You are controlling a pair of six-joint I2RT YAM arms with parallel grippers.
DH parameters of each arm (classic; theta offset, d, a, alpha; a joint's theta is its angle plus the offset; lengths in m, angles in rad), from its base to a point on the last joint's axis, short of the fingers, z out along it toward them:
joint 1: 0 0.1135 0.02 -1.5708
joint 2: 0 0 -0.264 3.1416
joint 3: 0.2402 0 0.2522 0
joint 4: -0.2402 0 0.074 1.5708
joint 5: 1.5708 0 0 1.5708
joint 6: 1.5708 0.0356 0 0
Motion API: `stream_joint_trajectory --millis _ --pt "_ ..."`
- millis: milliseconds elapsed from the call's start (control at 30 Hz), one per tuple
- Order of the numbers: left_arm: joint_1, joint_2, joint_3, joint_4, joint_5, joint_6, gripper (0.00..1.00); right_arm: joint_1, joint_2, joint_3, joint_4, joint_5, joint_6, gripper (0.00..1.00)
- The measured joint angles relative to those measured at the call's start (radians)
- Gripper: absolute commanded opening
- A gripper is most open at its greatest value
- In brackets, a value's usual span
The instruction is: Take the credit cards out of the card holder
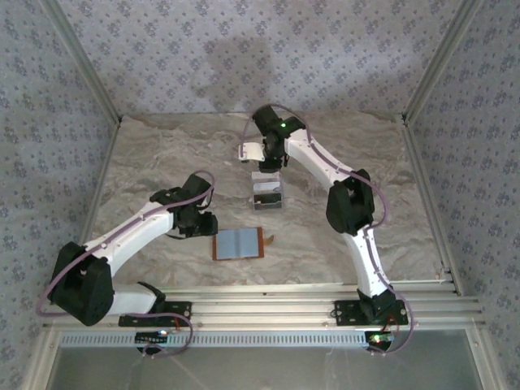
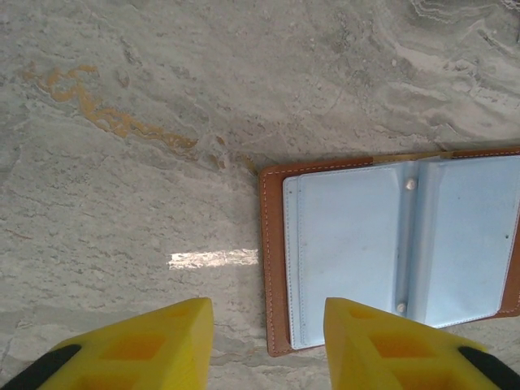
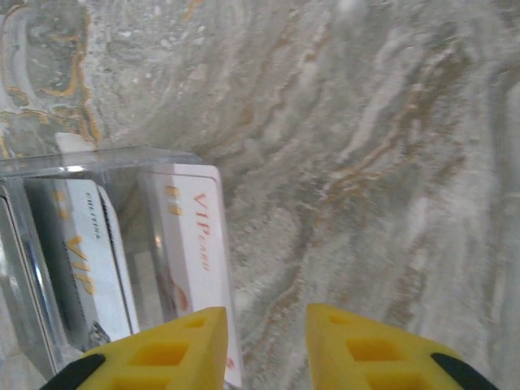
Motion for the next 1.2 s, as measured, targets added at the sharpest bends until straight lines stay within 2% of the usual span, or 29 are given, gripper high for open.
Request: stream_joint_trajectory --millis 133,233,333,400,533,667,833,967,1067,1200 --pt "0.007 0.000 0.000 0.011 -0.024 0.006 0.56 -0.003 -0.121 -0.117 0.096 0.013 0.013 0.45" --pt "0.032 0.000 0.000 0.029 -0.042 0.010 0.68 -0.009 -0.232 -0.249 0.203 0.023 0.083 0.57" --pt "0.061 0.000 0.000 0.057 -0.078 0.017 0.82 -0.027 -0.351 -0.425 0.334 0.036 0.194 0.79" --pt "0.084 0.000 0.000 0.084 -0.111 0.028 1.00 -0.044 -0.426 -0.554 0.422 0.050 0.271 1.00" --pt "0.148 0.001 0.001 0.135 -0.163 0.031 1.00 -0.085 -0.530 -0.764 0.546 0.083 0.388 1.00" --pt "0.196 0.001 -0.001 0.196 -0.292 0.049 0.99 -0.144 -0.638 -0.983 0.654 0.118 0.494 1.00" --pt "0.203 0.001 -0.076 0.379 -0.507 0.124 1.00 -0.293 -0.808 -1.275 0.806 0.132 0.629 1.00" --pt "0.219 0.001 -0.158 0.545 -0.641 0.253 1.00 -0.431 -0.905 -1.474 0.982 0.130 0.735 1.00" --pt "0.247 0.001 -0.236 0.729 -0.668 0.369 1.00 -0.518 -0.932 -1.609 1.142 0.102 0.814 1.00" --pt "0.370 0.030 -0.356 0.973 -0.607 0.435 1.00 -0.610 -0.907 -1.753 1.373 0.051 0.909 1.00"
